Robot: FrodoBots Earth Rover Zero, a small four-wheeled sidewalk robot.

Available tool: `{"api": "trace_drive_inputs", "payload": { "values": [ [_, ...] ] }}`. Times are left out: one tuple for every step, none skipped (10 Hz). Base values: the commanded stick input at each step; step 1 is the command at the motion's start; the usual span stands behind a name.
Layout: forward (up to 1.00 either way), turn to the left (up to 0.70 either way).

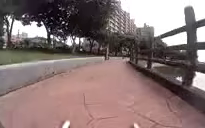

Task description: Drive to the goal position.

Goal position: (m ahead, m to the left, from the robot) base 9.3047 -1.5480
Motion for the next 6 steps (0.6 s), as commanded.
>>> {"api": "trace_drive_inputs", "payload": {
  "values": [
    [1.0,0.0],
    [1.0,-0.01],
    [1.0,-0.11],
    [1.0,-0.33],
    [1.0,-0.4],
    [1.0,-0.17]
  ]
}}
